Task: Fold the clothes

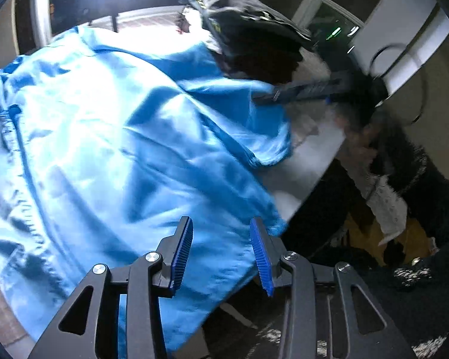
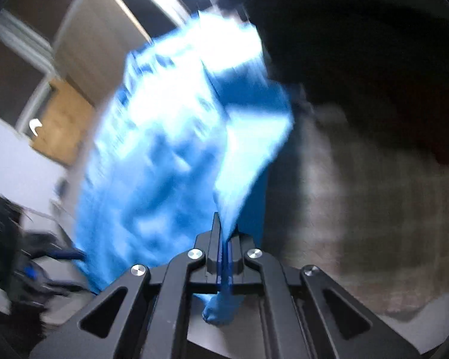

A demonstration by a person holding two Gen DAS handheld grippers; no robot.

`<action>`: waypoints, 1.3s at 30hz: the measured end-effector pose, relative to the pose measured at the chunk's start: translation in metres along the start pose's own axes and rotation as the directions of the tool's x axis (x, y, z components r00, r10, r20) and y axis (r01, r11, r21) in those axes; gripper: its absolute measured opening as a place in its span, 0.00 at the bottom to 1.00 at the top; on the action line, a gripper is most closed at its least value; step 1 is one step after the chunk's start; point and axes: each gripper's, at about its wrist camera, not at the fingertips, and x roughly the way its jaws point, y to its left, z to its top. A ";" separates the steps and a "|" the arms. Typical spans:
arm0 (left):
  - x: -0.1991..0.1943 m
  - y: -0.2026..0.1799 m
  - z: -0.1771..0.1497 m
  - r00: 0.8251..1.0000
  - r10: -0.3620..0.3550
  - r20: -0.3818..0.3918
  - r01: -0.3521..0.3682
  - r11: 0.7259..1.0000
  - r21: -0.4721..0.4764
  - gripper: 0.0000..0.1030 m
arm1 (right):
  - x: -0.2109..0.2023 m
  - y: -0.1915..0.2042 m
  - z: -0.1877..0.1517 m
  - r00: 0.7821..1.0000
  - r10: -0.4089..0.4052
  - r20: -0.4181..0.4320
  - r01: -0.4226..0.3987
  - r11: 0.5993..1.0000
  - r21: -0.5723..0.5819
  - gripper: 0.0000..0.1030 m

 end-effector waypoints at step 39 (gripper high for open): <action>0.082 -0.086 0.014 0.999 0.053 0.004 -0.053 0.999 0.009 0.41 | 0.150 0.066 0.239 0.894 -0.442 -0.069 0.422 0.885 -0.199 0.52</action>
